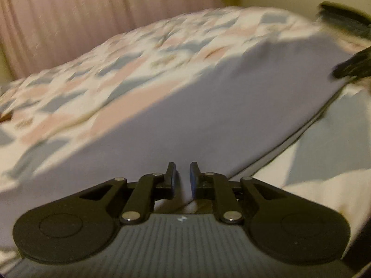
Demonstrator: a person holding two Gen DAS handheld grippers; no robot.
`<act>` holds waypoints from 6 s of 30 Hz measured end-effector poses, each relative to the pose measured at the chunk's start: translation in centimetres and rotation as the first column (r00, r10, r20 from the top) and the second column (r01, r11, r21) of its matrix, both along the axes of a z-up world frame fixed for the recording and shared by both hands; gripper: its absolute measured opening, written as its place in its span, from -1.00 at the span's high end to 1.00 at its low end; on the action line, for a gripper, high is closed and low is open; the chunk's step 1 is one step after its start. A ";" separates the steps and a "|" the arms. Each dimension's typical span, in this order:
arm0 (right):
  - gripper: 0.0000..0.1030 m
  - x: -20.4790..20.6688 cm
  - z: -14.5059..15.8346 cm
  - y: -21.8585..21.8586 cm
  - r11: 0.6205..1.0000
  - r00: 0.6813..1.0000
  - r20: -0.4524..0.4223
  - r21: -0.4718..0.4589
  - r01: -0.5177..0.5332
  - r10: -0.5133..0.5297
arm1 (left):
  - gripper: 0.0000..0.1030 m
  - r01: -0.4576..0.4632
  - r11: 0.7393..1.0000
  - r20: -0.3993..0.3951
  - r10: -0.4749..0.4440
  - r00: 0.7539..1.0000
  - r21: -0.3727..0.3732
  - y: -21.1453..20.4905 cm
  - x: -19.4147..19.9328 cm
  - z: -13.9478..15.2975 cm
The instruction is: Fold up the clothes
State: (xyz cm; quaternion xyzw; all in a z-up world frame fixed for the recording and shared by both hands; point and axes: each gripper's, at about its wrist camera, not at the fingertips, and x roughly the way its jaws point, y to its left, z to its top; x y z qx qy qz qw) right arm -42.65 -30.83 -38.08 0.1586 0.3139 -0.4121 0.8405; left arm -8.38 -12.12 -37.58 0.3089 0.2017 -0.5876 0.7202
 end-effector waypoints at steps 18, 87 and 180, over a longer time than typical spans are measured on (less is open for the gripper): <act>-0.61 -4.6 5.4 6.5 0.973 0.946 0.230 0.080 0.217 -0.230 | 0.04 -0.463 0.886 -0.216 0.456 0.863 0.023 4.6 -4.0 5.4; -0.85 21.2 3.1 12.1 0.951 0.954 0.040 -0.095 -0.293 0.298 | -0.03 -0.947 0.310 -0.848 0.520 0.100 0.079 20.4 27.3 -3.0; 0.90 -14.6 1.5 -17.9 0.803 0.857 0.341 0.582 0.131 -0.387 | 0.49 0.060 0.998 -0.116 -0.061 0.991 -0.013 -10.4 -7.8 4.0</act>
